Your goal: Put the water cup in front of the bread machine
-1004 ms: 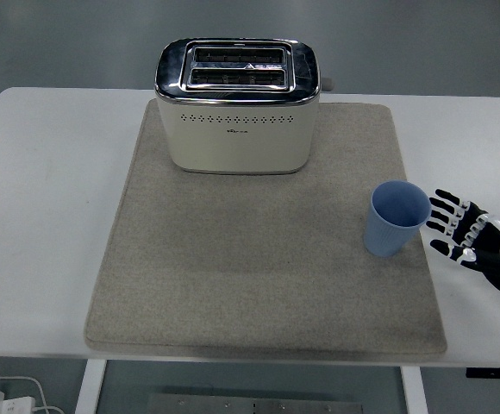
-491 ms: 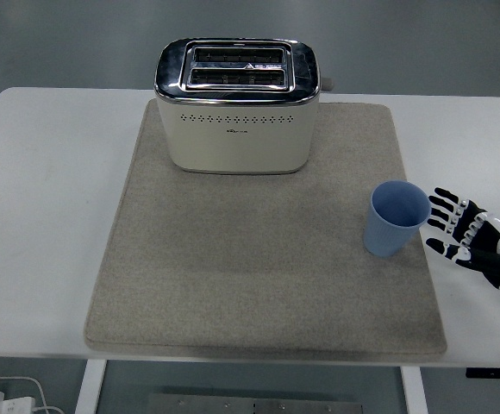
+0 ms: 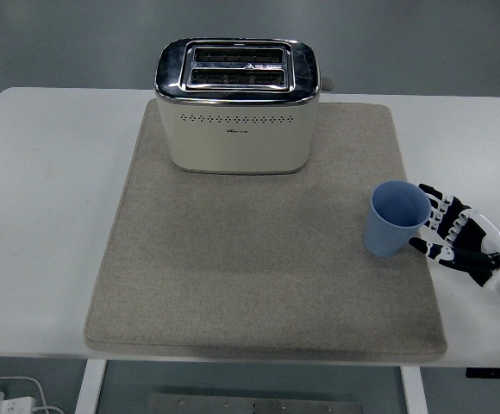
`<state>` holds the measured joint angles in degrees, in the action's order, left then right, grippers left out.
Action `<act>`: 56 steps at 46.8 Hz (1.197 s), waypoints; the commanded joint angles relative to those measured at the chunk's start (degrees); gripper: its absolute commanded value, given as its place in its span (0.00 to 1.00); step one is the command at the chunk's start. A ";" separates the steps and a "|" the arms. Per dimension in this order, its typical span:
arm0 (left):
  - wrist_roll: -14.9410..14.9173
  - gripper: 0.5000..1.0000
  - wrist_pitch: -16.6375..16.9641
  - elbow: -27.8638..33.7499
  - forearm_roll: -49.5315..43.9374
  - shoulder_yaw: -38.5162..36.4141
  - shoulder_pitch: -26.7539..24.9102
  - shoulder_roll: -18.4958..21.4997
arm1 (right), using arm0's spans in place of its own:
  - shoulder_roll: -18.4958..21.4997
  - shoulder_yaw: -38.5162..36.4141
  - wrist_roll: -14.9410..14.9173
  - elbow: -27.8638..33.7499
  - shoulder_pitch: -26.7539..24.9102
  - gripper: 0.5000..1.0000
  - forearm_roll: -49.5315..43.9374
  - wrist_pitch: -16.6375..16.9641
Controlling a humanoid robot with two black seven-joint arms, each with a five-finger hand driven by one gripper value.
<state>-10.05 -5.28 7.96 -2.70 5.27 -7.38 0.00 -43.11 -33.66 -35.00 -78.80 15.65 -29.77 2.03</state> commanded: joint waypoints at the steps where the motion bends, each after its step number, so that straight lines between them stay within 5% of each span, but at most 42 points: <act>1: -0.06 1.00 0.00 0.04 0.07 0.00 0.00 0.00 | 0.14 0.00 0.00 -0.13 -0.09 0.86 -0.90 -0.53; 56: 0.03 1.00 0.00 0.74 -0.02 0.00 0.00 0.00 | 7.52 0.18 0.00 0.22 0.96 0.86 -4.42 -3.61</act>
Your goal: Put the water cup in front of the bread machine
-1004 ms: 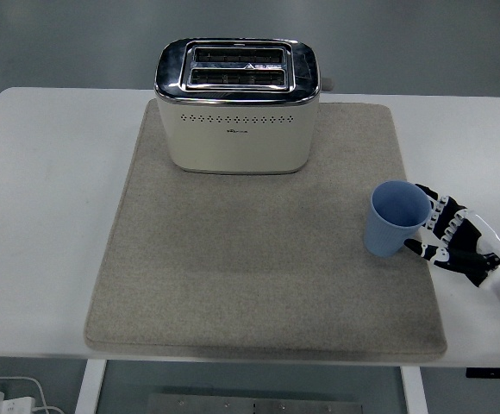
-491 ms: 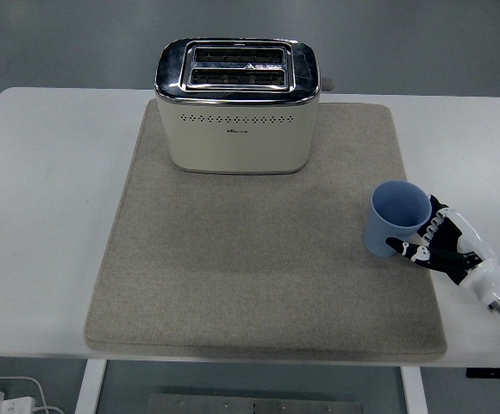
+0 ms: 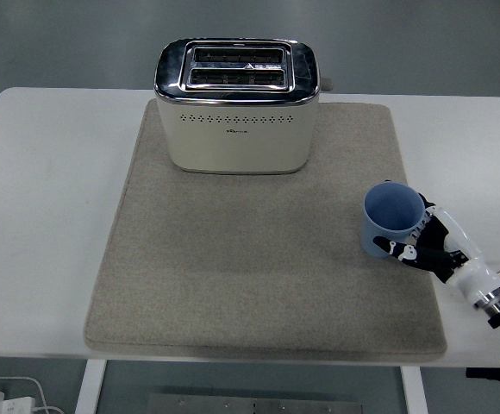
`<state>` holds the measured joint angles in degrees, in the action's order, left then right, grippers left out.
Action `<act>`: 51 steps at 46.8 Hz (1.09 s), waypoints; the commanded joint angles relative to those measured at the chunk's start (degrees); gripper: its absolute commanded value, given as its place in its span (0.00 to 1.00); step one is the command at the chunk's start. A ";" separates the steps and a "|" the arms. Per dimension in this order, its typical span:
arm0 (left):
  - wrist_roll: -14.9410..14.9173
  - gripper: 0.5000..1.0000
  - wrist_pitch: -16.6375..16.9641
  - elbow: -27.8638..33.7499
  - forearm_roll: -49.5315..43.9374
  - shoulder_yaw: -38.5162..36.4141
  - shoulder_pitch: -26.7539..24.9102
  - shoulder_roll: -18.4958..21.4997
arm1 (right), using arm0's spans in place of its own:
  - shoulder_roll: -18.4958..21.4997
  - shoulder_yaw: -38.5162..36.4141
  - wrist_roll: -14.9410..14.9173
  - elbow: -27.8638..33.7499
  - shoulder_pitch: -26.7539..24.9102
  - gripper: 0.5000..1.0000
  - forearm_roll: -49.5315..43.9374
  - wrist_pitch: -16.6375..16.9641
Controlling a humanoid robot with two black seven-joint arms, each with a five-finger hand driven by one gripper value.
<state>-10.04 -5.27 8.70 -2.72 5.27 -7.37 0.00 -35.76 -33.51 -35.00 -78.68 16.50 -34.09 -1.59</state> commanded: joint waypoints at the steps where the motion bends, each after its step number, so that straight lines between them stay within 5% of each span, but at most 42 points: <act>1: 0.02 1.00 0.00 0.00 0.00 0.00 -0.01 0.00 | 0.16 0.02 0.00 0.20 0.11 0.86 -0.10 0.01; 42: 0.02 1.00 0.00 0.00 0.00 0.00 -0.01 0.00 | 2.62 -0.06 0.00 2.04 0.11 0.85 -0.19 0.71; 46: -0.06 1.00 0.00 0.00 0.00 0.00 -0.01 0.00 | 3.15 -0.06 0.00 2.31 0.20 0.80 -0.19 0.71; 51: 0.02 1.00 -0.09 0.00 0.00 0.00 -0.01 0.00 | 3.24 0.02 0.00 2.31 0.20 0.60 -0.27 0.80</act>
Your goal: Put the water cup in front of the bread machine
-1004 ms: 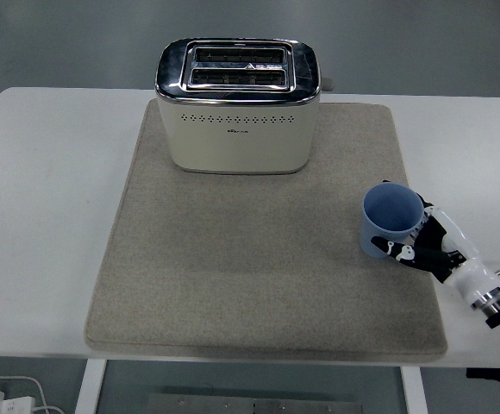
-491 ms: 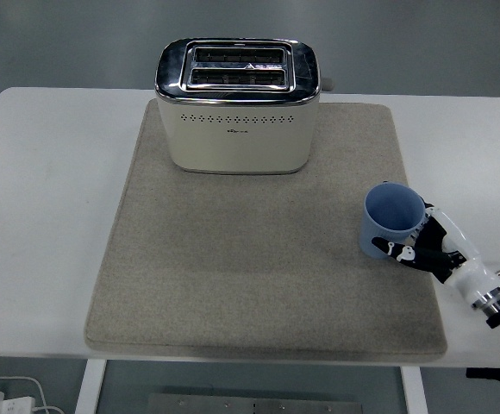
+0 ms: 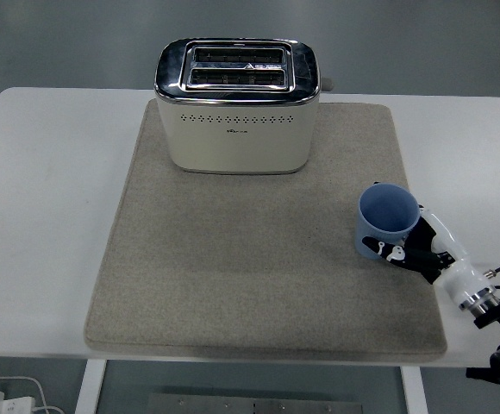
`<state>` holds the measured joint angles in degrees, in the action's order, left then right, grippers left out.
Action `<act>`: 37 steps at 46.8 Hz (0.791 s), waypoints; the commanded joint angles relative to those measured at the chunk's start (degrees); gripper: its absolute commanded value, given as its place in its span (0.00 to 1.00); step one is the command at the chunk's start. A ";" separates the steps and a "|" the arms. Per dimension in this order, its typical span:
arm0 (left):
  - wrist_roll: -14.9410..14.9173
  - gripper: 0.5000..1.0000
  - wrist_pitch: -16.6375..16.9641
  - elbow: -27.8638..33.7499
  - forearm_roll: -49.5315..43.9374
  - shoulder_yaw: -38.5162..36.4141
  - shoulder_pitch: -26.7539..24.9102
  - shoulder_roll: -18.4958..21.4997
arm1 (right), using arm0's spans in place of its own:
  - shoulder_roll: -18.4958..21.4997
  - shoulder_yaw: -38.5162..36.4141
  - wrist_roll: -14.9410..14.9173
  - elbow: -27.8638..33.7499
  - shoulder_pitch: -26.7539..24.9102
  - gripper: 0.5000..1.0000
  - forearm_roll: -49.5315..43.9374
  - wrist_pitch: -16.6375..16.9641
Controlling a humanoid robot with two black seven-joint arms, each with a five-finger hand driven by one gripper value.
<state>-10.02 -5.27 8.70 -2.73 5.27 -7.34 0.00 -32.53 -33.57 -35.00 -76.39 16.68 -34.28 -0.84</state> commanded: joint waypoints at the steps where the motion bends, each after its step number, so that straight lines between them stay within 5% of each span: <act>1: 0.00 1.00 0.00 0.00 0.00 0.00 0.05 0.00 | 0.10 0.08 0.00 -0.07 0.01 0.59 -0.09 0.05; 13: -0.08 1.00 0.00 0.00 0.00 0.00 0.05 0.00 | 0.10 0.08 0.00 0.02 0.36 0.25 -0.09 0.05; 37: 0.00 1.00 0.00 0.00 0.00 0.00 0.05 0.00 | 2.91 0.34 0.00 0.02 3.70 0.23 0.00 -0.48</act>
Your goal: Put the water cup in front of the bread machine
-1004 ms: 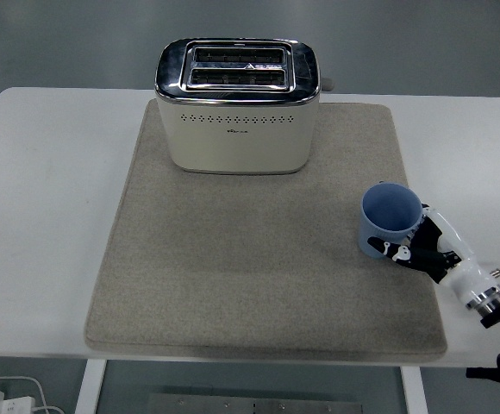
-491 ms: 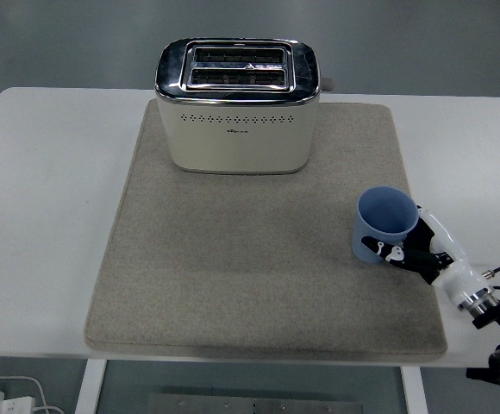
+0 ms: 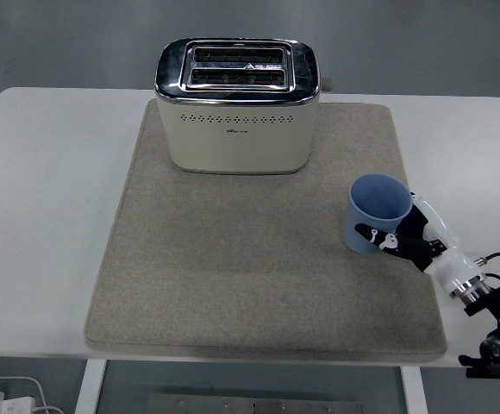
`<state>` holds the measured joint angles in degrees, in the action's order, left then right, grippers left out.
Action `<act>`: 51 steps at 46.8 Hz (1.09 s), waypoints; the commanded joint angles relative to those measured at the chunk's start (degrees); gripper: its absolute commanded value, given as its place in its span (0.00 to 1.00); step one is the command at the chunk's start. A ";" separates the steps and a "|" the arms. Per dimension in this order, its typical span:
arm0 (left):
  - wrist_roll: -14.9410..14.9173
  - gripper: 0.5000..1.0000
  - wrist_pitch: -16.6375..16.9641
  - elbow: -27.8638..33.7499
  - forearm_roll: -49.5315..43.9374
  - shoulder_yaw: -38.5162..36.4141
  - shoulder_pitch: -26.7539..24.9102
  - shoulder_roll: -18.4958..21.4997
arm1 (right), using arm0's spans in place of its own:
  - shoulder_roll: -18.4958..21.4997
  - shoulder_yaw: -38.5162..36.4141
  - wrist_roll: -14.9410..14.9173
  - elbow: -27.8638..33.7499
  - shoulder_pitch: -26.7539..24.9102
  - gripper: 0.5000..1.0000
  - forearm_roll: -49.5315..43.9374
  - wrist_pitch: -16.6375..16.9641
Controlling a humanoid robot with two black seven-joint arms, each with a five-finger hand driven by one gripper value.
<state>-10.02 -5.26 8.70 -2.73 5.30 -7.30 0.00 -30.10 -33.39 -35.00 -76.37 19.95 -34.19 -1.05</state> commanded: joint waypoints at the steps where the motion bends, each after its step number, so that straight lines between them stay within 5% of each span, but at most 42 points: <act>1: 0.00 1.00 -0.01 0.00 0.00 -0.02 0.01 0.00 | 0.74 0.34 0.00 -0.01 0.53 0.23 -0.09 -0.35; 17: 0.00 1.00 -0.01 0.00 0.00 -0.02 -0.08 0.00 | 2.85 3.16 0.00 -0.01 4.48 0.23 0.00 -2.37; 51: 0.00 1.00 -0.01 0.09 0.00 -0.02 0.01 0.00 | 14.27 10.80 0.00 7.11 14.77 0.24 0.61 -5.89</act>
<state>-10.06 -5.30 8.75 -2.72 5.28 -7.29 0.00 -17.43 -22.99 -35.00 -70.32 33.80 -33.59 -6.65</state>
